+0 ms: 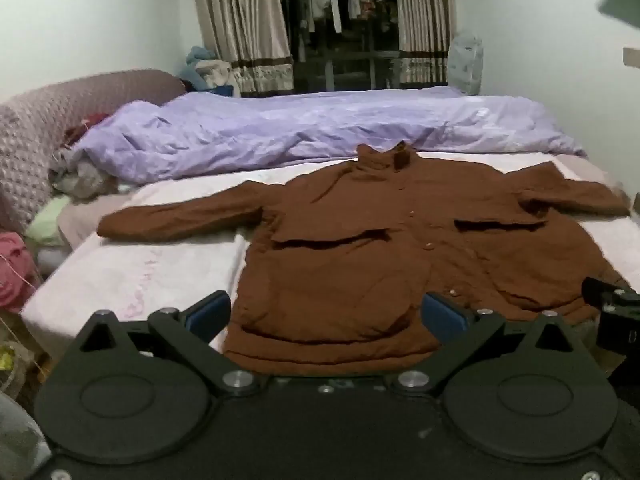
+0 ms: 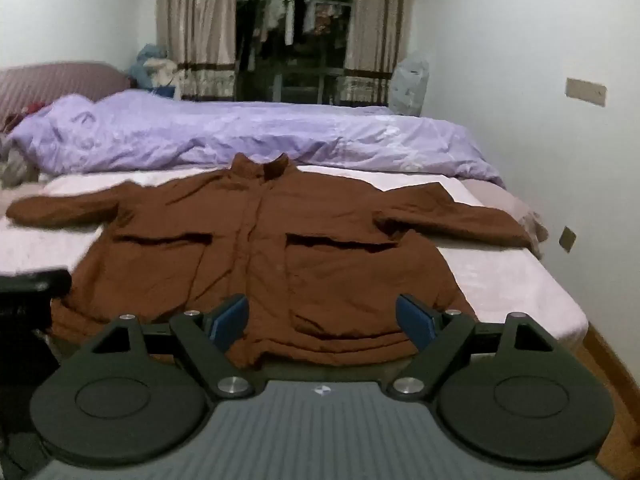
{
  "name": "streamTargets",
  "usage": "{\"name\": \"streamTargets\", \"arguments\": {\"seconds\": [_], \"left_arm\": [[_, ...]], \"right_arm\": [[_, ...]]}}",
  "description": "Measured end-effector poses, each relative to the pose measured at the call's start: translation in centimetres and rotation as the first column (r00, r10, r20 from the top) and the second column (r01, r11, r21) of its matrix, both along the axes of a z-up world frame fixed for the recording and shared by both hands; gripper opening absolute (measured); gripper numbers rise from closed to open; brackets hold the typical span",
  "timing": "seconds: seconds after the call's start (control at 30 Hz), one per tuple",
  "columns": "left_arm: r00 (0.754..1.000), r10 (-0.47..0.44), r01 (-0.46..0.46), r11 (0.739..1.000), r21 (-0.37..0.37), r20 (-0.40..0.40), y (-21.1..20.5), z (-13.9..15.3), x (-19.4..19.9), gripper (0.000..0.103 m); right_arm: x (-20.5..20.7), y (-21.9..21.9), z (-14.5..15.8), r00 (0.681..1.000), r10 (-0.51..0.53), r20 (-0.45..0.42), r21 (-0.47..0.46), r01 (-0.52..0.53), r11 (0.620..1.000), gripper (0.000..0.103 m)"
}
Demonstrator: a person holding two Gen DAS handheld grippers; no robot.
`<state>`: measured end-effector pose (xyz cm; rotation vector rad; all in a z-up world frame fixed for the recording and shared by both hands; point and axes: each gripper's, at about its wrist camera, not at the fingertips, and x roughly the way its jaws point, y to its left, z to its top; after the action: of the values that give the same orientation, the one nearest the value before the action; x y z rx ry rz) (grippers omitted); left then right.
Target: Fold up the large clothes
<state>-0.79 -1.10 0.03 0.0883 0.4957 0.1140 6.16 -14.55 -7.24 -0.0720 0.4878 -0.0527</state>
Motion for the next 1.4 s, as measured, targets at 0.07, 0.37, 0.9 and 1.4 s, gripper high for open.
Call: {"name": "streamTargets", "arguments": {"seconds": [0.07, 0.37, 0.9, 1.4], "left_arm": [[1.000, -0.006, 0.006, 1.000, 0.005, -0.003, -0.4, 0.1, -0.3, 0.103], [0.996, -0.074, 0.071, 0.996, -0.053, -0.049, 0.3, 0.2, -0.4, 0.103], [0.993, -0.101, 0.099, 0.994, -0.055, -0.053, 0.7, -0.2, 0.0, 0.103], [0.994, -0.096, 0.092, 0.994, -0.061, -0.055, 0.4, -0.3, -0.1, 0.103]], "right_arm": [[-0.1, 0.3, 0.0, 1.000, 0.013, -0.008, -0.003, -0.013, 1.000, 0.098], [-0.2, -0.5, 0.2, 1.000, 0.007, -0.001, 0.065, -0.007, 0.998, 0.098], [-0.4, -0.6, 0.4, 0.999, 0.039, 0.013, 0.098, -0.040, 0.994, 0.098], [-0.5, -0.5, 0.5, 0.999, 0.041, 0.010, 0.097, -0.042, 0.994, 0.098]]}}
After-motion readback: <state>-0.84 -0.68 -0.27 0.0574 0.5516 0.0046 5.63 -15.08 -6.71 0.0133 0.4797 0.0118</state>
